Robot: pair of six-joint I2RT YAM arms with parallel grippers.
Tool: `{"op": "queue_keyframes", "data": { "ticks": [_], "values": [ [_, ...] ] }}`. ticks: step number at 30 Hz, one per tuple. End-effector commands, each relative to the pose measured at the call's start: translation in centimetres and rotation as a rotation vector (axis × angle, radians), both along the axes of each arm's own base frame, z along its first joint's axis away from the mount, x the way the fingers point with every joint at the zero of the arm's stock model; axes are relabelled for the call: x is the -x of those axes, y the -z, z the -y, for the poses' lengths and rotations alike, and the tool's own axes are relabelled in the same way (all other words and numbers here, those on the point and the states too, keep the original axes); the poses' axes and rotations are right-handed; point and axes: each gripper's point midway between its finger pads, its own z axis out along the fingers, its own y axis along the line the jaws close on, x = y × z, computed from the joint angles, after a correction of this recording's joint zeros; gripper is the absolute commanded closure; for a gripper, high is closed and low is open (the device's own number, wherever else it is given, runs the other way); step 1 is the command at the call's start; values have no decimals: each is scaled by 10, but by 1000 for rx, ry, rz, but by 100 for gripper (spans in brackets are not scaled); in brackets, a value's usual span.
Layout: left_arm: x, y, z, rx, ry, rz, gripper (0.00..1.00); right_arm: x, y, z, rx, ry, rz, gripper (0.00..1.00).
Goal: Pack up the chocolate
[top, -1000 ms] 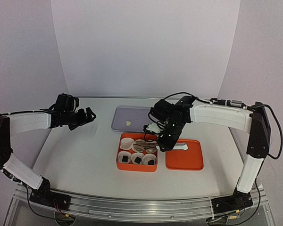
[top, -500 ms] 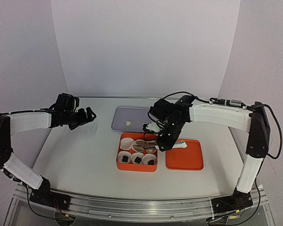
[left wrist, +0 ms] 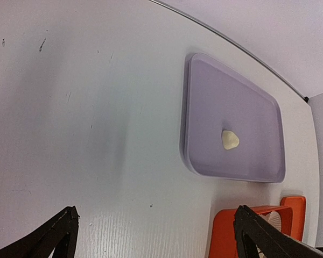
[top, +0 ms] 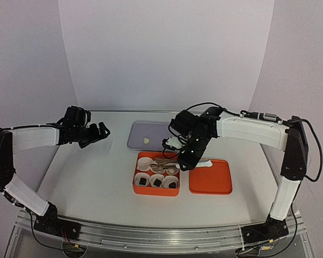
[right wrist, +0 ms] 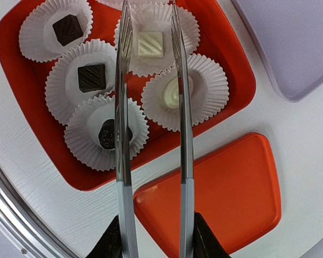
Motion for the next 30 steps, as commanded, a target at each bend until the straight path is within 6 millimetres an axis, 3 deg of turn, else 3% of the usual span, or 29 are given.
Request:
{"op": "queue_keyframes", "data": {
  "ticks": [1,6,13,16,18,22,30],
  "values": [
    [-13,-23,4,-1,17,63,0,-8,-29,-8,-68,11,50,67],
    [-15,-27,5,0,16,72,0,-4,-45,-7,-103,-7,66,67],
    [-14,-27,3,1,6,73,0,20,-75,-6,-214,-76,39,67],
    [-15,-28,2,3,-3,80,0,17,-92,-6,-238,-93,88,67],
    [-16,-28,2,3,-9,81,0,6,-102,-9,-239,-85,135,67],
    [-17,-28,1,14,-21,84,0,-34,-108,-16,-218,7,205,67],
    [-19,-28,-2,23,-54,89,0,-91,-83,-39,-208,59,188,67]
  ]
}}
